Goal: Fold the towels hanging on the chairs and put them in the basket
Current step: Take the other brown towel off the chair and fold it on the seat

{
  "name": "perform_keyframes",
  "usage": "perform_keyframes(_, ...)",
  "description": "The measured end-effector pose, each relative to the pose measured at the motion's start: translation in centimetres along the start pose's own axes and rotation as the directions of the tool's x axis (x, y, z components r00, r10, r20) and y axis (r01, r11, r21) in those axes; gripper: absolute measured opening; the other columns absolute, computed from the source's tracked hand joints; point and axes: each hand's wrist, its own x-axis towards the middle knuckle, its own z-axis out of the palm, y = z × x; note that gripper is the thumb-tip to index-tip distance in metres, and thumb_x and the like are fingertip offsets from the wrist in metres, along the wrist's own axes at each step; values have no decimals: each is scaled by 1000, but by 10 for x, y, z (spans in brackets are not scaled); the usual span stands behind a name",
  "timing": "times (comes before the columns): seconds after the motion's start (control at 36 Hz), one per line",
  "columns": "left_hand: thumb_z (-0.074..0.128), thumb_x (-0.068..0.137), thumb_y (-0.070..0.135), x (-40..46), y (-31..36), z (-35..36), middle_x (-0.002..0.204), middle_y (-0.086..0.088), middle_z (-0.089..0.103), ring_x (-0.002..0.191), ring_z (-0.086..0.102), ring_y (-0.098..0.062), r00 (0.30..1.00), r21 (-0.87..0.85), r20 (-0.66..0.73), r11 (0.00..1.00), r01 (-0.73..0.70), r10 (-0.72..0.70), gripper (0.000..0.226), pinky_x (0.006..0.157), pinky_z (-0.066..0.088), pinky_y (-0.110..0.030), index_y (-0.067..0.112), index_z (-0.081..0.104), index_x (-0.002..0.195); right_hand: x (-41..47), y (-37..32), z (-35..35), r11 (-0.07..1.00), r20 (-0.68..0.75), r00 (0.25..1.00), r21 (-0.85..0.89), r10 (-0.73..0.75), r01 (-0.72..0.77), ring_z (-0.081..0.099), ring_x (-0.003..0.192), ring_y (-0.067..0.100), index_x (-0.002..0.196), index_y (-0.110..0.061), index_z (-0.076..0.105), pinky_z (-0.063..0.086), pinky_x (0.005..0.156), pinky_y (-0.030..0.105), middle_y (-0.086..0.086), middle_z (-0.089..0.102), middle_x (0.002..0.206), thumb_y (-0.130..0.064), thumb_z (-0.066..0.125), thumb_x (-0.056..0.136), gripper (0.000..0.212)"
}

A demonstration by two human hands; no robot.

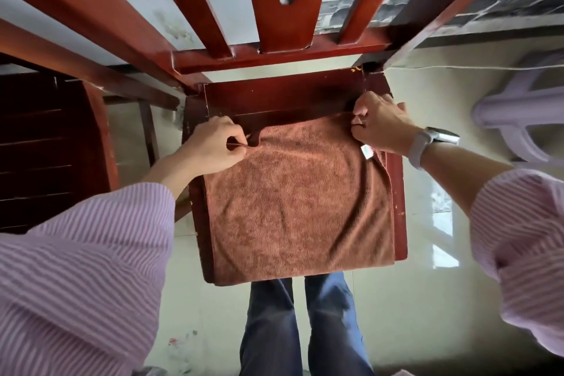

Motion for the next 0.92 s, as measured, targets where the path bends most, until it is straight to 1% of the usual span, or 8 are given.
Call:
perform_keyframes(0.08, 57, 86, 19, -6, -4, -5, 98, 4, 48, 92, 49, -14, 999, 9, 46, 1000, -10, 9, 5, 80, 32, -27, 24, 59, 83, -1, 2, -1, 998, -1, 1000, -56, 14, -14, 45, 106, 23, 106, -18, 46, 28, 92, 41, 1, 57, 101, -15, 49, 78, 29)
perform_keyframes(0.19, 59, 83, 15, -13, -6, -8, 89, 4, 54, 83, 57, -19, 997, 27, 19, 997, -75, 74, 5, 79, 43, -35, 16, 64, 82, -3, 4, -3, 993, -16, 999, -113, 32, -33, 44, 89, 21, 109, -17, 45, 27, 90, 39, 2, 55, 86, -14, 46, 82, 27)
perform_keyframes(0.31, 55, 78, 23, -16, 0, -11, 94, 1, 65, 103, 55, -17, 973, 134, -31, 965, -223, 229, 17, 93, 40, -41, 13, 67, 82, -5, 8, -7, 994, -59, 998, -105, -12, 6, 52, 90, 24, 103, -15, 52, 28, 92, 40, 3, 58, 98, -13, 45, 86, 19)
perform_keyframes(0.42, 58, 82, 21, -18, -3, -9, 91, 9, 58, 114, 45, -15, 963, 223, 97, 938, -267, 251, 5, 87, 43, -41, 19, 58, 77, -10, 14, -10, 984, -54, 995, -161, -80, 70, 55, 97, 28, 102, -11, 58, 34, 94, 42, 9, 60, 106, -18, 46, 89, 19)
perform_keyframes(0.5, 54, 86, 26, -19, -13, -8, 102, 9, 59, 119, 39, -19, 971, 333, 121, 913, -235, 206, 8, 86, 42, -39, 20, 58, 85, -14, 20, -14, 978, -83, 991, -192, -102, 84, 54, 97, 29, 100, -8, 60, 34, 91, 41, 10, 59, 105, -26, 48, 90, 23)
perform_keyframes(0.61, 55, 87, 32, -22, -22, -12, 100, 0, 62, 113, 44, -22, 978, 395, 16, 897, -198, 209, 18, 87, 40, -38, 17, 65, 91, -21, 28, -17, 985, -109, 991, -158, -82, 64, 53, 102, 30, 101, -7, 60, 35, 91, 41, 12, 60, 109, -18, 47, 91, 20)
perform_keyframes(0.78, 62, 85, 30, -33, -23, -20, 90, 4, 54, 80, 53, -15, 984, 228, -93, 965, -127, 151, 19, 71, 37, -27, 12, 66, 88, -30, 32, -19, 992, -134, 988, -114, -74, 59, 54, 100, 34, 101, -2, 62, 39, 92, 45, 17, 61, 105, -7, 45, 90, 21)
perform_keyframes(0.92, 64, 84, 26, -47, -24, -26, 97, 2, 60, 82, 49, -10, 987, 183, -144, 982, -49, 77, 18, 76, 39, -27, 12, 69, 94, -47, 32, -23, 994, -166, 982, -80, -84, 72, 56, 96, 36, 99, 0, 63, 44, 87, 45, 18, 62, 101, -5, 49, 90, 17)
